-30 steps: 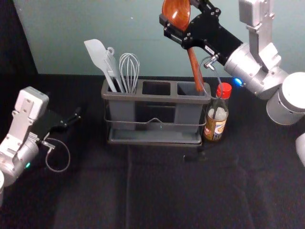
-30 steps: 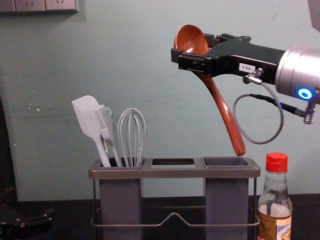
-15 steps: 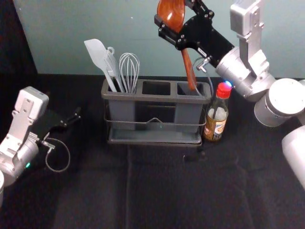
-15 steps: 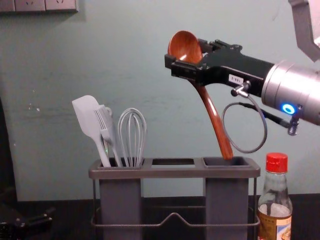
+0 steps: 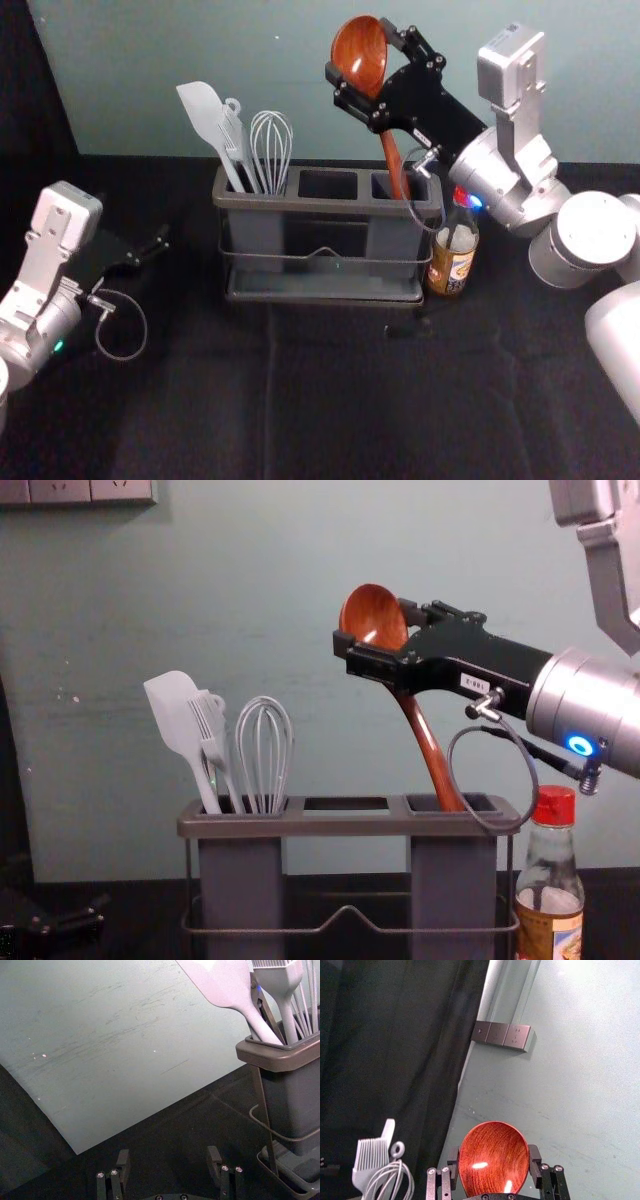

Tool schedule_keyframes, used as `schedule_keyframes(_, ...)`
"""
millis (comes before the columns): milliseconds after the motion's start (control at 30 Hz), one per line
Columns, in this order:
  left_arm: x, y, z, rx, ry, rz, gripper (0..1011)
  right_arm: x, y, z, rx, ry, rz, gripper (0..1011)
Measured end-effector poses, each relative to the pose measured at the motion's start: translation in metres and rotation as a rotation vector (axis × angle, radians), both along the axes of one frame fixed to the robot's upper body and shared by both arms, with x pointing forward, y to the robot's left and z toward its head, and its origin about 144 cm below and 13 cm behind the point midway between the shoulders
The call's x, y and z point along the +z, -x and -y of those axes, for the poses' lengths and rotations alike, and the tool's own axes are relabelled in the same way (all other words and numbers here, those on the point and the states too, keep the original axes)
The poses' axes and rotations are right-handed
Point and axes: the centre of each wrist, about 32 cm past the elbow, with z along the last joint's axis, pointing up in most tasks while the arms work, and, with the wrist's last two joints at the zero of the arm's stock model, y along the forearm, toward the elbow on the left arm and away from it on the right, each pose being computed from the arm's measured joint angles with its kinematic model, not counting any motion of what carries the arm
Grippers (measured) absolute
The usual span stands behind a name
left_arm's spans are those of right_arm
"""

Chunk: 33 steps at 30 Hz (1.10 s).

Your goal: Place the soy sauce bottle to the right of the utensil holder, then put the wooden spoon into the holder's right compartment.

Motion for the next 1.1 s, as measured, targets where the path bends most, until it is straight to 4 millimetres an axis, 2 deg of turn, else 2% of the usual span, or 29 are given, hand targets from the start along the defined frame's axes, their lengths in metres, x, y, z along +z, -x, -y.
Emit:
schedule_keyframes(500, 0.000, 0.000, 0.000, 0.000, 0.000, 0.000, 1005, -0.021, 0.002, 0.002, -0.002, 0.011, -0.023, 840)
schedule_keyframes(1100, 0.000, 0.000, 0.000, 0.000, 0.000, 0.000, 1005, -0.036, 0.009, 0.009, -0.014, 0.015, -0.053, 840)
